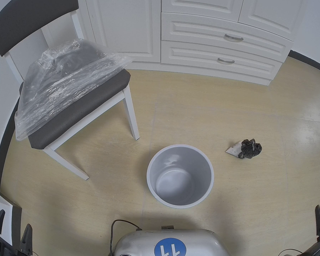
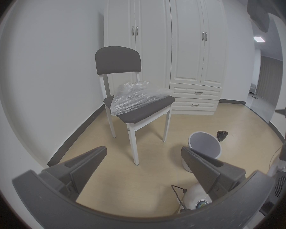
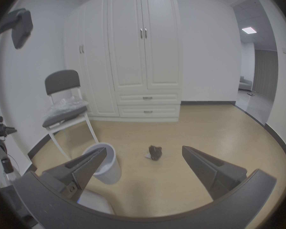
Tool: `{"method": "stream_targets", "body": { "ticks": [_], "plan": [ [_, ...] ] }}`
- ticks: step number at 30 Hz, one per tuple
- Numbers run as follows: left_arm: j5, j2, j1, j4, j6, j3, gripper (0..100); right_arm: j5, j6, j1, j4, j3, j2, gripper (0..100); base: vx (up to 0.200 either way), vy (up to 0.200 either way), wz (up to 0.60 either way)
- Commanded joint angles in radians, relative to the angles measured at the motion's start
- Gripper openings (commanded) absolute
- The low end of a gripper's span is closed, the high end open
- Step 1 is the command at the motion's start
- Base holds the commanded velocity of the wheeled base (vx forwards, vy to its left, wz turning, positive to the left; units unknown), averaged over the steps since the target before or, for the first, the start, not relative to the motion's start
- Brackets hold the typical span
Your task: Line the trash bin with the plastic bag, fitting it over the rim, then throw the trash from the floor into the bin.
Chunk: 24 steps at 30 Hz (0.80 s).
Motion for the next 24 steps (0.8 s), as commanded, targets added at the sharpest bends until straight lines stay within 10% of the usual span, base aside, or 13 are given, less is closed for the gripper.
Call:
{"method": "stream_targets", "body": {
  "ticks": [1,16,24],
  "plan": [
    [0.001,-0.016,0.000,-0.002,0.007,0.018,100,0.077,-0.004,-0.002,-0.031,-0.161,0.106,100,0.000,0.000,0.00],
    [-0.011,-0.016,0.000,-0.017,0.024,0.018,100,0.137,-0.023,0.039,-0.094,-0.306,0.489,100,0.000,0.000,0.00],
    [-0.056,0.243,-0.060,-0.053,-0.096,-0.329,100,0.132,-0.012,0.049,-0.360,-0.314,0.709,100,0.000,0.000,0.00]
  ]
}}
